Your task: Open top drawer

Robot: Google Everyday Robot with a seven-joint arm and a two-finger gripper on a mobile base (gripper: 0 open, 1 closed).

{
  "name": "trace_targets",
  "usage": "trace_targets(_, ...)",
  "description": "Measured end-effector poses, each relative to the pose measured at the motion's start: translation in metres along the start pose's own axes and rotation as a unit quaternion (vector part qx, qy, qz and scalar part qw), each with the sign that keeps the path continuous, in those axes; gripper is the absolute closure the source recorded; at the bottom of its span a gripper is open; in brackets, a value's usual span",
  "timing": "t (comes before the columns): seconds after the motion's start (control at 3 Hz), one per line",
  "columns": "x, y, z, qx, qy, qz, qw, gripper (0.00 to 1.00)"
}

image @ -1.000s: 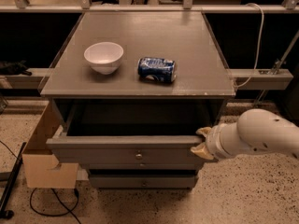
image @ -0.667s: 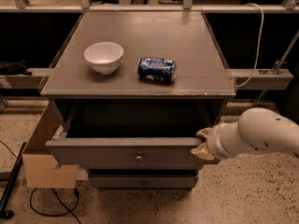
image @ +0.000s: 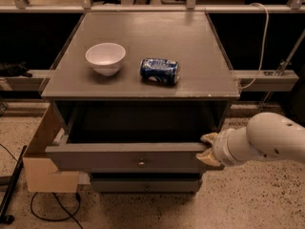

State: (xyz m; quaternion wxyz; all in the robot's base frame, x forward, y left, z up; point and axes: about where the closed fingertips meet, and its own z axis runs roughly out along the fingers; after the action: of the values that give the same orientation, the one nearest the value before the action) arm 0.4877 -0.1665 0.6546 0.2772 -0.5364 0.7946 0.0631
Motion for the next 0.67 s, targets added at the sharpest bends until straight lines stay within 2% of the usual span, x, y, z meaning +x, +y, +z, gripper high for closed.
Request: trace_targets(0.67, 0.0000, 0.0000, 0.0000, 0.000, 0.000, 0.000, 1.0000, 0.50)
